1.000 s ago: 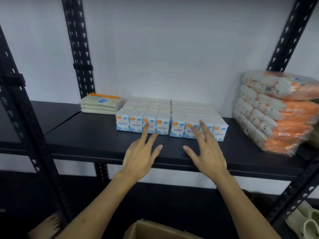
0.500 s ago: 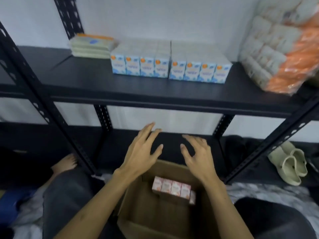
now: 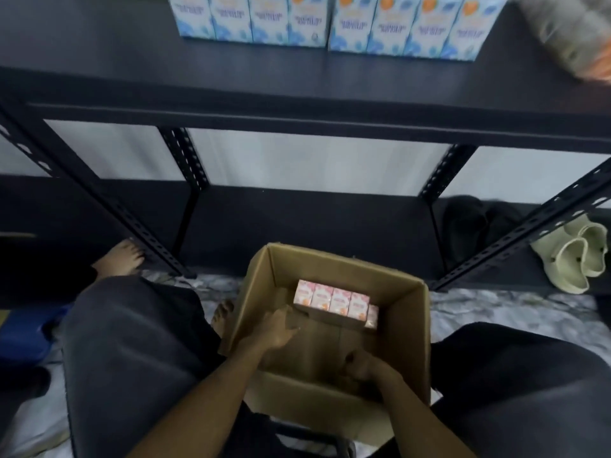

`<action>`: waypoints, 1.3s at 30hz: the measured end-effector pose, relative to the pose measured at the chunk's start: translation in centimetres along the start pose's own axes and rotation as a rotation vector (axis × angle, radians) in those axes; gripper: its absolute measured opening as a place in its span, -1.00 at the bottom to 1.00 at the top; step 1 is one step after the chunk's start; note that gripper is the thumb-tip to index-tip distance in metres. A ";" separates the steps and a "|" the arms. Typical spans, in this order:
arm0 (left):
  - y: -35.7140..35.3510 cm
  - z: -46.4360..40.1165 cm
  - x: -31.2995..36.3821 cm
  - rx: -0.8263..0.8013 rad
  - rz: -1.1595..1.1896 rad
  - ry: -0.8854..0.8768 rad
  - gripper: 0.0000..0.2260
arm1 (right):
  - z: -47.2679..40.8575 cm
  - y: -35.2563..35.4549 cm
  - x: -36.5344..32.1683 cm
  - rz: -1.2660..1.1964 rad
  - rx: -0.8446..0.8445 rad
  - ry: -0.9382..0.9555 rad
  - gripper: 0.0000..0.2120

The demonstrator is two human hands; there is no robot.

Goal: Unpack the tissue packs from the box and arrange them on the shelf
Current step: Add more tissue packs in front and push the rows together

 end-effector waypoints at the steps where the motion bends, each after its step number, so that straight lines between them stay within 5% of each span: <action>1: -0.5 -0.5 0.1 0.004 0.015 -0.005 -0.46 | 0.5 0.0 -0.9 -0.038 0.010 0.019 -0.46; 9: -2.2 -6.1 0.6 0.038 0.208 0.062 -0.52 | -1.8 3.5 -4.4 -0.446 0.477 0.133 -0.48; 20: -3.9 -12.8 1.3 0.057 0.553 0.195 -0.40 | -7.1 4.6 -3.8 -0.878 0.480 0.049 -0.47; 24: -4.4 -13.1 0.2 0.055 0.507 0.245 -0.18 | -7.8 3.9 -2.9 -0.861 0.494 0.038 -0.52; 30: -6.3 -11.2 -1.1 -0.022 0.294 0.137 -0.51 | -8.3 2.1 -0.8 -0.912 0.468 -0.050 -0.80; 36: -8.5 -9.6 -2.1 -0.022 0.229 0.214 -0.56 | -8.3 0.7 -1.0 -0.497 0.254 -0.082 -0.66; 39: -8.6 -9.7 -2.6 -0.006 0.143 0.226 -0.61 | -8.1 1.0 -1.4 -0.332 0.328 -0.053 -0.67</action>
Point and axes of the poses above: each hand's wrist, its own z-axis away from the middle knuckle, its own y-axis out of the back of the hand, x = y × z, the point moved 2 cm from there along -z, towards the middle knuckle, and after that the axes turned 15 degrees about -z, right-handed, at the moved point
